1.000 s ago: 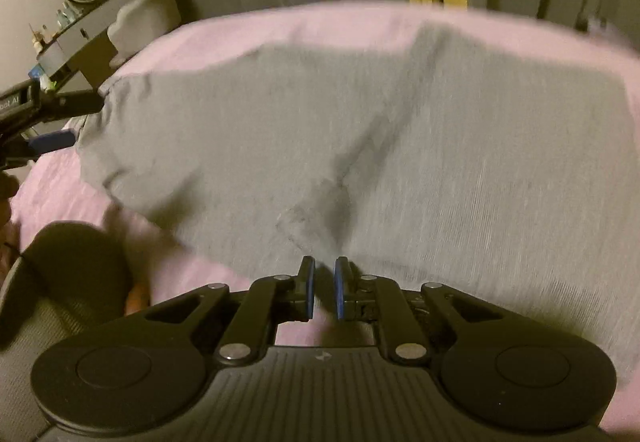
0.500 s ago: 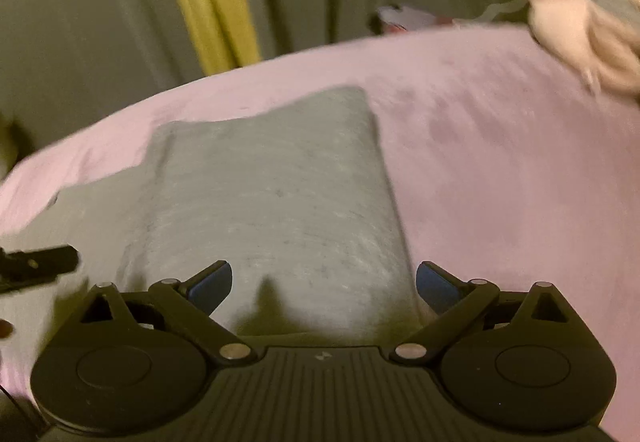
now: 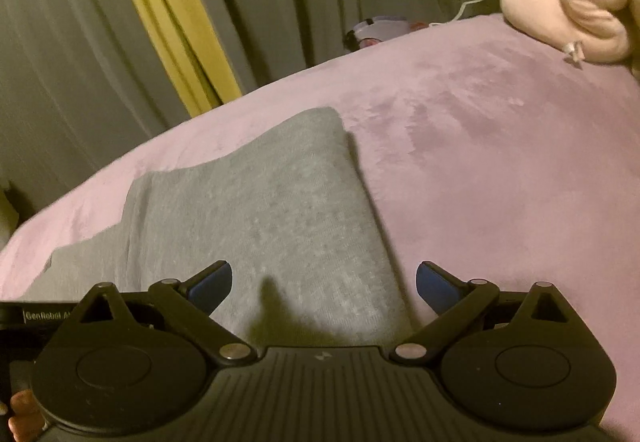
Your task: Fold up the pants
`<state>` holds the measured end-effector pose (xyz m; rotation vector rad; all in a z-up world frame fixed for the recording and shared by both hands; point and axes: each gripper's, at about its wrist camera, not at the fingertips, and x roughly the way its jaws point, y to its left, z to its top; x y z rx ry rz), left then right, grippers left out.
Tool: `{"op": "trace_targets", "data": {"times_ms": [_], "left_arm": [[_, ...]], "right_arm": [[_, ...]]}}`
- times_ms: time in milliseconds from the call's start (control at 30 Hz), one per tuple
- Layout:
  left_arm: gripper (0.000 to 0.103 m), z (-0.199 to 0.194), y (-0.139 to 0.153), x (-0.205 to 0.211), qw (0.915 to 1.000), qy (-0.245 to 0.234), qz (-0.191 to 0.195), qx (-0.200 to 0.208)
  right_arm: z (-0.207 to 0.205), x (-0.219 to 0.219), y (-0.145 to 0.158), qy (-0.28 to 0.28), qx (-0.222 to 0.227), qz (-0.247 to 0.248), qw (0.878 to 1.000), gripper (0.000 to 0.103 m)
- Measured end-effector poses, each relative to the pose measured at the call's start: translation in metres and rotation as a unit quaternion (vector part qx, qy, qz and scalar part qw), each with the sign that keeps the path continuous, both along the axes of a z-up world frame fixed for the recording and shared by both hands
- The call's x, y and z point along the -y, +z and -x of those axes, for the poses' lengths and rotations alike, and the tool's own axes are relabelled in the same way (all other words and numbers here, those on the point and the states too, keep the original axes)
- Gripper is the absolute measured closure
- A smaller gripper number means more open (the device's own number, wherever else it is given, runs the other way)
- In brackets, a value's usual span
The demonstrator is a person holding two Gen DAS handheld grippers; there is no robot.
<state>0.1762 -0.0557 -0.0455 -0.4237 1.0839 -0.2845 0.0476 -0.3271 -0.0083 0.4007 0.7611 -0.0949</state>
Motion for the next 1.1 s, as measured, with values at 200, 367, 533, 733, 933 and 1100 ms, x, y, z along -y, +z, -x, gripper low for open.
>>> {"op": "trace_targets", "data": {"times_ms": [200, 367, 533, 733, 933, 1100], "left_arm": [[0.088, 0.044, 0.052, 0.002, 0.9925, 0.000, -0.041, 0.115], [0.088, 0.087, 0.071, -0.020, 0.9764, 0.041, -0.122, 0.173], [0.082, 0.096, 0.031, -0.049, 0.9684, 0.079, -0.203, 0.122], [0.046, 0.102, 0.037, -0.074, 0.9798, 0.116, -0.087, 0.138], [0.040, 0.104, 0.027, -0.071, 0.9797, 0.115, -0.109, 0.124], [0.032, 0.114, 0.033, -0.069, 0.9778, 0.110, -0.105, 0.144]], "right_arm": [[0.009, 0.013, 0.003, -0.021, 0.015, -0.043, 0.999, 0.004], [0.006, 0.011, 0.002, -0.013, 0.000, -0.042, 0.999, 0.004], [-0.004, -0.003, -0.002, 0.016, -0.024, -0.010, 1.000, 0.004], [0.004, -0.025, 0.007, 0.065, 0.004, 0.037, 0.997, 0.004], [0.020, -0.052, 0.017, 0.152, 0.057, 0.052, 0.985, 0.057], [0.003, -0.068, -0.011, 0.158, -0.057, 0.055, 0.984, 0.085]]}}
